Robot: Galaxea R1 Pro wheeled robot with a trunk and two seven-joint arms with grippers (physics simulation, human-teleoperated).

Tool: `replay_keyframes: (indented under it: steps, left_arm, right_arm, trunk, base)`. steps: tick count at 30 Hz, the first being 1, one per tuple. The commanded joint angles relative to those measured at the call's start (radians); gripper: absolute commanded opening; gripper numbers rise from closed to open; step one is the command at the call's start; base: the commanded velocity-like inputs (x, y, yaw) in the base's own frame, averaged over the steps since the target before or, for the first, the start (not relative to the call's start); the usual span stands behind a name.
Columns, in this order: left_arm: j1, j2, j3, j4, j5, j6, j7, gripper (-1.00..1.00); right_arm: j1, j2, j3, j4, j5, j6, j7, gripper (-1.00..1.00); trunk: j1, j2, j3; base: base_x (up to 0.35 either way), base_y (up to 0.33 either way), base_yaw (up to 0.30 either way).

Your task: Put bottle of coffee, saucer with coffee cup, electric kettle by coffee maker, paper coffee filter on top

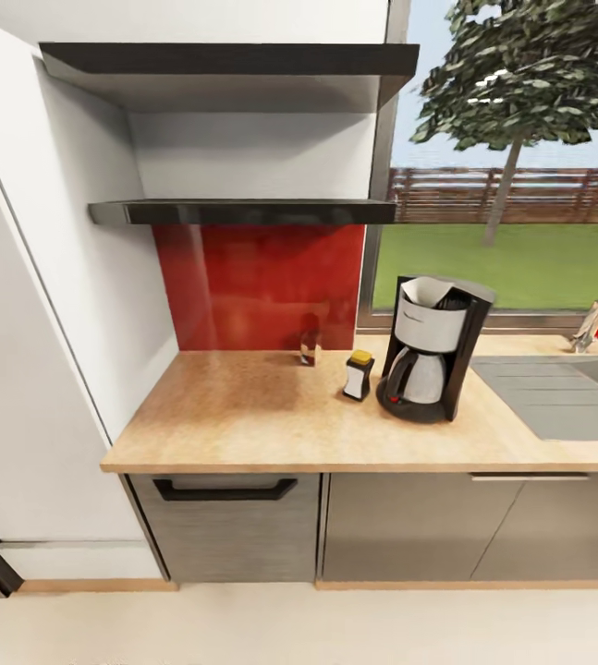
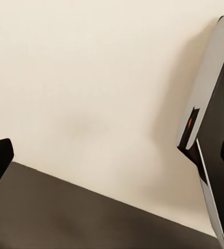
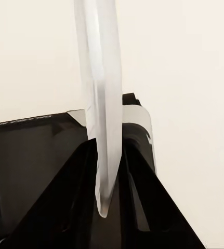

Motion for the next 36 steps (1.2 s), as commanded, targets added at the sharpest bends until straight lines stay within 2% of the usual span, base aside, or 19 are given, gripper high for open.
replay_keyframes:
  steps: [1,8,14,18,22,23,27,28,30,31,32,34,36]
  left_arm:
    - [-0.001,0.001,0.004,0.0,0.007,-0.004,-0.001,1.0]
    - [-0.001,0.002,0.004,-0.001,0.007,-0.004,-0.001,1.0]
    - [-0.001,0.0,0.002,-0.015,0.007,-0.02,-0.001,1.0]
    - [-0.001,-0.002,0.002,-0.027,0.007,-0.07,-0.001,1.0]
    - [-0.003,0.002,0.001,-0.032,0.006,-0.086,-0.001,1.0]
    - [-0.005,0.004,0.001,-0.034,0.005,-0.089,-0.002,1.0]
    - [-0.004,0.005,0.0,-0.048,0.004,-0.09,-0.002,1.0]
    - [-0.004,0.006,-0.001,-0.069,0.002,-0.09,-0.002,1.0]
    - [-0.004,0.007,-0.001,-0.083,0.001,-0.09,-0.002,1.0]
    - [-0.003,0.007,-0.001,-0.086,0.0,-0.09,-0.002,1.0]
    - [-0.003,0.007,-0.001,-0.089,-0.001,-0.09,-0.002,1.0]
    - [-0.002,0.008,-0.002,-0.091,-0.002,-0.09,-0.002,1.0]
    - [-0.002,0.01,-0.003,-0.091,-0.003,-0.09,-0.002,1.0]
  right_arm:
    - [-0.001,0.001,0.009,-0.002,-0.013,0.005,0.003,-1.0]
    - [-0.001,0.005,0.01,-0.003,-0.012,0.005,0.006,-1.0]
    - [-0.001,0.006,0.008,-0.028,-0.012,0.005,0.008,-1.0]
    - [-0.001,0.005,0.008,-0.225,-0.012,0.009,0.009,-1.0]
    - [-0.001,-0.001,0.003,-0.445,-0.014,0.012,0.012,-1.0]
    - [-0.001,-0.004,-0.001,-0.564,-0.015,0.015,0.038,-1.0]
    - [-0.001,-0.017,-0.005,-0.748,-0.015,0.04,0.084,-1.0]
    - [-0.001,-0.02,-0.032,-0.88,-0.015,0.103,0.092,-1.0]
    - [-0.001,-0.021,-0.084,-0.967,-0.016,0.176,0.094,-1.0]
    - [-0.001,-0.021,-0.108,-0.995,-0.017,0.205,0.095,-1.0]
    - [-0.001,-0.02,-0.153,-1.038,-0.024,0.255,0.096,-1.0]
    - [-0.001,-0.019,-0.187,-1.066,-0.028,0.294,0.097,-1.0]
    - [-0.001,-0.018,-0.194,-1.073,-0.029,0.304,0.098,-1.0]
  trunk:
    - [0.0,-0.002,-0.002]
    - [0.0,-0.002,0.0]
    - [0.0,-0.002,0.0]
    - [0.0,-0.002,0.0]
    - [0.0,-0.002,0.0]
    - [0.0,-0.002,0.0]
    - [0.0,-0.002,0.0]
    - [0.0,-0.002,0.0]
    - [0.0,-0.002,0.0]
    - [0.0,-0.002,0.0]
    - [0.0,-0.002,0.0]
    - [0.0,-0.002,0.0]
    - [0.0,-0.002,0.0]
  base:
    - [-0.247,0.09,-0.154]
    - [-0.293,0.168,-0.252]
    - [-0.145,0.102,-0.066]
    - [-0.017,0.012,-0.007]
    - [-0.003,0.002,-0.001]
    - [0.0,0.0,0.0]
    - [0.0,0.0,0.0]
    - [0.0,0.0,0.0]
    - [0.0,0.0,0.0]
    - [0.0,0.0,0.0]
    - [0.0,0.0,0.0]
    - [0.0,0.0,0.0]
    - [0.0,0.0,0.0]
